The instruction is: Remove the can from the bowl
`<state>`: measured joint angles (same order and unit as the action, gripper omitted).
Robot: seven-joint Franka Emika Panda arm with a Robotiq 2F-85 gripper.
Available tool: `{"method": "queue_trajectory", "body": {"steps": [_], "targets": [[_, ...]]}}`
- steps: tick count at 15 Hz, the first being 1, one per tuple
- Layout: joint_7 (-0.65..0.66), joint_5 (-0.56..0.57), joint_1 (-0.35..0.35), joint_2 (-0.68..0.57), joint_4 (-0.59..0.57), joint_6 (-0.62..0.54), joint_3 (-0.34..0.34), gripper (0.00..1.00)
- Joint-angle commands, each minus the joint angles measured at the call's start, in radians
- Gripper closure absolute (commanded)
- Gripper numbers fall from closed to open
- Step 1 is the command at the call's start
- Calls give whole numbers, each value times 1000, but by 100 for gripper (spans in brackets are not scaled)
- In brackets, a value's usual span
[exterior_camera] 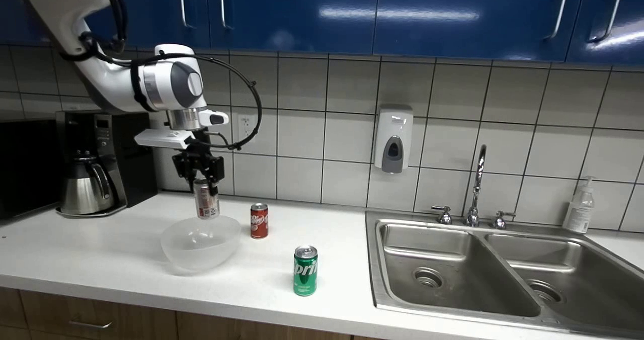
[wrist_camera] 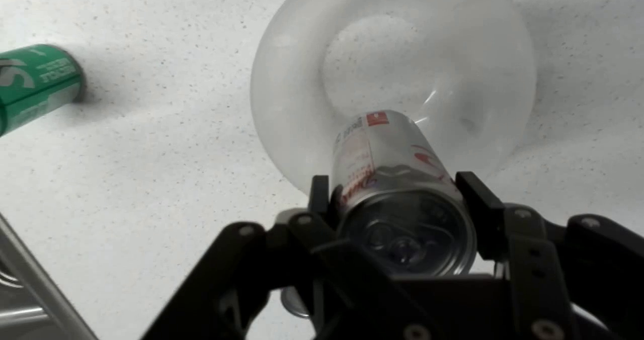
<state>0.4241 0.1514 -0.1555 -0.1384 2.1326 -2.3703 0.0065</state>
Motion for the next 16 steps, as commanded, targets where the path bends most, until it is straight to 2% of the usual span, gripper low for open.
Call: {"method": "queue_trajectory", "body": {"steps": [1, 9, 16], "targets": [[-11, 53, 47, 19, 11, 23, -26, 61], [-49, 69, 128, -92, -12, -14, -101, 61], [-71, 55, 154, -185, -31, -49, -145, 61]]}}
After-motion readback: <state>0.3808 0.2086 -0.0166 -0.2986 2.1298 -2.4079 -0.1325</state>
